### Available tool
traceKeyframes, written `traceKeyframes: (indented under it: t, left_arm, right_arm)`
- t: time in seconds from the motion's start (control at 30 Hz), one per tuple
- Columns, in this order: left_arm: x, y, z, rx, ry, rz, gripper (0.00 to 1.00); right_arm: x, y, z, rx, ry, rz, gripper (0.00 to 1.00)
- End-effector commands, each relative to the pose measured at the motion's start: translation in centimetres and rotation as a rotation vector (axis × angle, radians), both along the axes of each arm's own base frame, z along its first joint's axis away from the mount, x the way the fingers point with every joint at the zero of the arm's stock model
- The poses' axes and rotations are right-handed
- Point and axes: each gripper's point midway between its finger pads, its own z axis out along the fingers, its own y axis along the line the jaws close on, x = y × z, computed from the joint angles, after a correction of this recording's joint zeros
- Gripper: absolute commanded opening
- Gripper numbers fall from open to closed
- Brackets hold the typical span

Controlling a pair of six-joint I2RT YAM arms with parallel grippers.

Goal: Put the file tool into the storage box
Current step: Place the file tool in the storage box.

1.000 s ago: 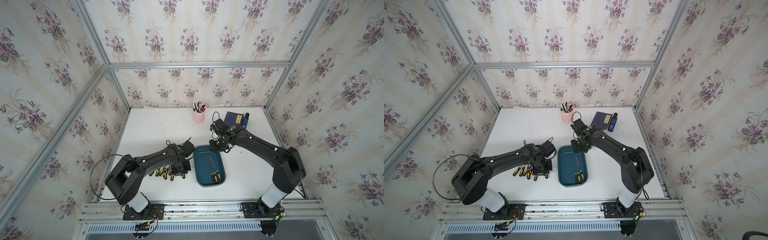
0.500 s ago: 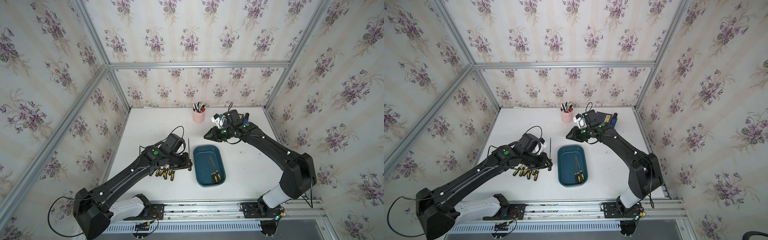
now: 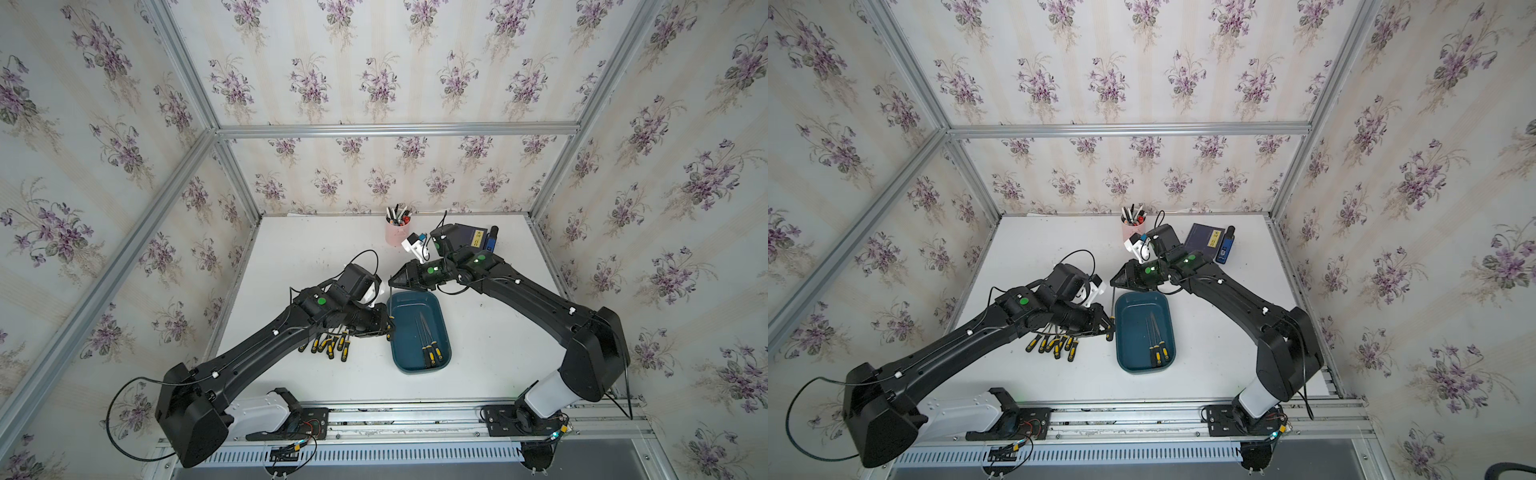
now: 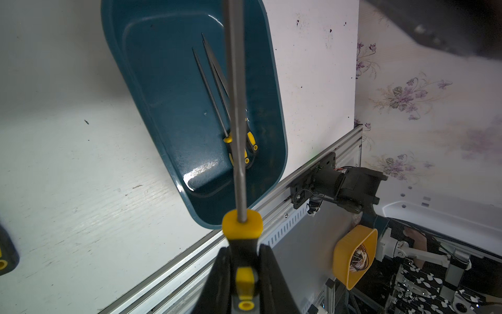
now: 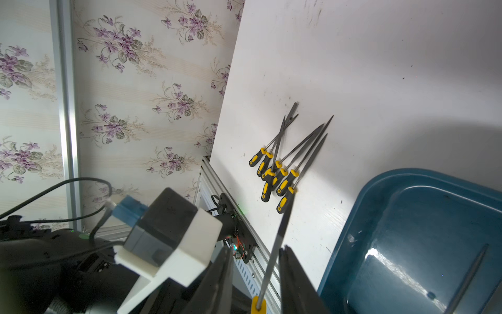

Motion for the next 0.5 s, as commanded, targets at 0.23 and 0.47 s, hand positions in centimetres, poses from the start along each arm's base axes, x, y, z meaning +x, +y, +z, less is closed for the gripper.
traceKeyframes:
  t: [0.23, 0.47]
  left_arm:
    - [0.2, -0.6, 0.4, -0.027, -0.026, -0.022, 0.15]
    - [0.1, -0.7, 0.2, -0.029, -0.021, -0.026, 0.15]
  right_arm:
    - [0.1, -0.5, -2.2, -0.085, 0.013, -0.011, 0.33]
    - [0.1, 0.4, -2.3, -0.069, 0.013, 0.007, 0.32]
